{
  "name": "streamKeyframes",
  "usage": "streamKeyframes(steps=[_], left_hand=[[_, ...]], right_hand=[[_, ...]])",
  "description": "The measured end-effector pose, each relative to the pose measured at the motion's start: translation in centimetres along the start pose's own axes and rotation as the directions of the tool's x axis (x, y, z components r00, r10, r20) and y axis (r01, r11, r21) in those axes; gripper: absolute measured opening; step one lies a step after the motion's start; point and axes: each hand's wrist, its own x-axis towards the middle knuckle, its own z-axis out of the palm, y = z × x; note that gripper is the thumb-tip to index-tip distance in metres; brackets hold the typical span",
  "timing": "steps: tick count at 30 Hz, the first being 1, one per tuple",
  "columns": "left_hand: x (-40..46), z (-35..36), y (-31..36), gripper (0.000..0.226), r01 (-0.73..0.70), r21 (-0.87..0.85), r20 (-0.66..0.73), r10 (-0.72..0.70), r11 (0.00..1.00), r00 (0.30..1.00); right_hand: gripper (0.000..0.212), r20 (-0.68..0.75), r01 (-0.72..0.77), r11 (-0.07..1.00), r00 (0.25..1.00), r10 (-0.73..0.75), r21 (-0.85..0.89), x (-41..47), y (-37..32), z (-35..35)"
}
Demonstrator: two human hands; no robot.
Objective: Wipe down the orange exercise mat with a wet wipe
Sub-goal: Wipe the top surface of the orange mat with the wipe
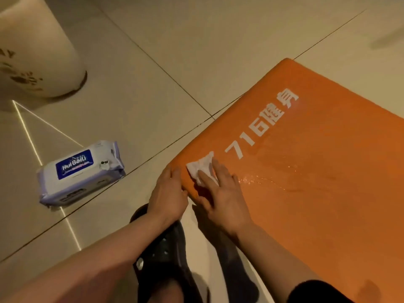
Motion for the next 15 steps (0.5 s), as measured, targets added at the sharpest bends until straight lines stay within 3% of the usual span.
streamKeyframes(steps=[2,7,11,15], left_hand=[[0.2,0.5,-0.4,0.052,0.029,-0.067,-0.025,-0.031,0.997,0.999],[1.1,-0.1,-0.5,0.043,0.110,-0.184,-0.024,-0.117,0.977,0.993],[2.4,-1.3,-0.7,0.025,0.210,-0.237,0.010,-0.214,0.948,0.977],[2.8,-1.9,-1.0,0.049,0.279,-0.397,0.027,-0.293,0.874,0.956]], right_hand=[[0.056,-0.004,0.044,0.996,0.999,-0.044,-0.080,0.4,0.1,1.2],[0.067,0.227,0.173,0.963,0.966,-0.125,-0.206,0.6,0.1,2.9],[0.068,0.251,0.237,0.930,0.954,-0.167,-0.282,-0.4,0.6,2.6],[0.075,0.318,0.241,0.939,0.935,-0.158,-0.243,2.5,-0.9,2.0]])
